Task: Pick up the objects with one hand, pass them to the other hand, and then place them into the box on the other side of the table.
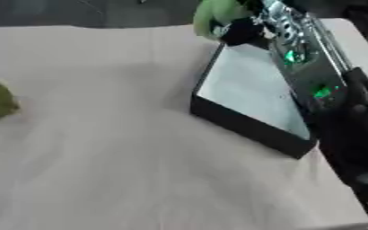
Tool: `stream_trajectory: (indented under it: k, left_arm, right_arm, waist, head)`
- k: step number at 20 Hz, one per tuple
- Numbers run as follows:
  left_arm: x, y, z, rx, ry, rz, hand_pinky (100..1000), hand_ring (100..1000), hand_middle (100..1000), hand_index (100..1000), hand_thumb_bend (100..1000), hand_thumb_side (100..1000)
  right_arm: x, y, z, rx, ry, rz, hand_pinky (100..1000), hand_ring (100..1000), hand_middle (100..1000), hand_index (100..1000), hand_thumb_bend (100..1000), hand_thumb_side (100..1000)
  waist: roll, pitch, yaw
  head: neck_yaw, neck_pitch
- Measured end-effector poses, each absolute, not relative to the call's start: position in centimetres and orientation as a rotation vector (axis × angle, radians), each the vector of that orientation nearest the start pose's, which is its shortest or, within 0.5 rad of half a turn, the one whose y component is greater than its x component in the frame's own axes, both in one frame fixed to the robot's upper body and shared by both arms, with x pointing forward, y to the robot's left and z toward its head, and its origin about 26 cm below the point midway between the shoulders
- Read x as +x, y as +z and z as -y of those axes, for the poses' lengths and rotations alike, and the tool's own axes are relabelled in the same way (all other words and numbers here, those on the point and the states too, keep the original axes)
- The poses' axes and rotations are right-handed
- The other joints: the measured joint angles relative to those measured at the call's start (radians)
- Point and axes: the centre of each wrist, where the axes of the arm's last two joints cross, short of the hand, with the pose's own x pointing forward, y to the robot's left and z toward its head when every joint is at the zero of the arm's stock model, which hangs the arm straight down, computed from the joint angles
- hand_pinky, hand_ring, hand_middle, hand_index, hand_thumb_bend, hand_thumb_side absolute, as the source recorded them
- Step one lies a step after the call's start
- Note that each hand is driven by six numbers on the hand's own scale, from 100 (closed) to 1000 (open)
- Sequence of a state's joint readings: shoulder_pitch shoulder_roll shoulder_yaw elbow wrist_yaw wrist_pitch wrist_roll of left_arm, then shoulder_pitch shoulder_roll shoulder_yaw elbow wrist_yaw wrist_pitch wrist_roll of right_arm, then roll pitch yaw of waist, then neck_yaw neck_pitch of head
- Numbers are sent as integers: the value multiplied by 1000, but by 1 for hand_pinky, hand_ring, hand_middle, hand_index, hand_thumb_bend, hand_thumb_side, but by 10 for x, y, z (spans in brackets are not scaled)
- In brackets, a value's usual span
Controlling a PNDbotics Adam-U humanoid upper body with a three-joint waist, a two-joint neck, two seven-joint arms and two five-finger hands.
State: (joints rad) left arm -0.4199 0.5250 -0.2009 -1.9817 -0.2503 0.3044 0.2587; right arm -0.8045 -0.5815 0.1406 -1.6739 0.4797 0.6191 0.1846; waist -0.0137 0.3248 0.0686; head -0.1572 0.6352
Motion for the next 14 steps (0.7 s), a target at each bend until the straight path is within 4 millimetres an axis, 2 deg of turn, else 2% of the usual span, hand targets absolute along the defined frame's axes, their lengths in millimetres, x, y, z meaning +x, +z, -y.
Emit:
stream_trajectory:
  k: [7, 14]
  left_arm:
    - [306, 226, -241, 719, -416, 2123, 746, 695, 663, 845, 100, 520]
    - [307, 230, -248, 766, -350, 2133, 746, 695, 661, 842, 100, 516]
  right_arm:
    - [381, 287, 274, -896, 580, 1613, 613, 543, 339, 368, 195, 100]
    - [377, 262, 292, -870, 523, 1568, 626, 553, 350, 379, 173, 100]
  waist:
    - [0, 0, 2]
    - [0, 0, 3]
  head:
    - [-11, -6]
    - [-23, -14]
